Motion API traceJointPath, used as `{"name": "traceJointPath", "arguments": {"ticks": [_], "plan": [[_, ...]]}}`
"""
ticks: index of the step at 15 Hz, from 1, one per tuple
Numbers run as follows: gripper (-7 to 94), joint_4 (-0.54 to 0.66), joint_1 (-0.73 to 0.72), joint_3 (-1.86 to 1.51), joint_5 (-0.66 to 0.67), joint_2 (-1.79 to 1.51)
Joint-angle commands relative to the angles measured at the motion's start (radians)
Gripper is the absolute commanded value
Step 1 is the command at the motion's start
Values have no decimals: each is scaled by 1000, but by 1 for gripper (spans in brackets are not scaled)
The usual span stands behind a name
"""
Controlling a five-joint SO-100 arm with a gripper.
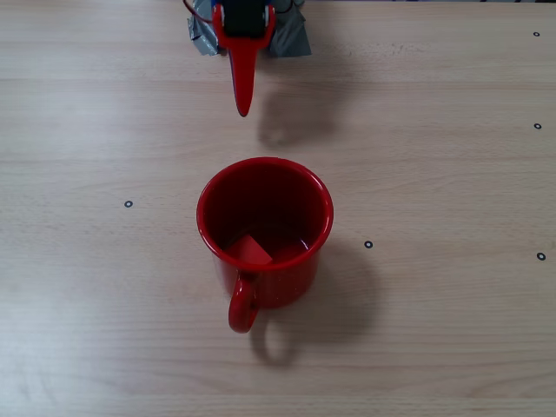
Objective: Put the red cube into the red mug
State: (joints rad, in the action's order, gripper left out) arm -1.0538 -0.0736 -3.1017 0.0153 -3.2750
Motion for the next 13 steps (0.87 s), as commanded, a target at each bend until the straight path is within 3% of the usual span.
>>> {"name": "traceJointPath", "arguments": {"ticks": [1, 13], "plan": [[0, 11, -28, -26, -8, -57], [0, 11, -40, -26, 5, -57]]}}
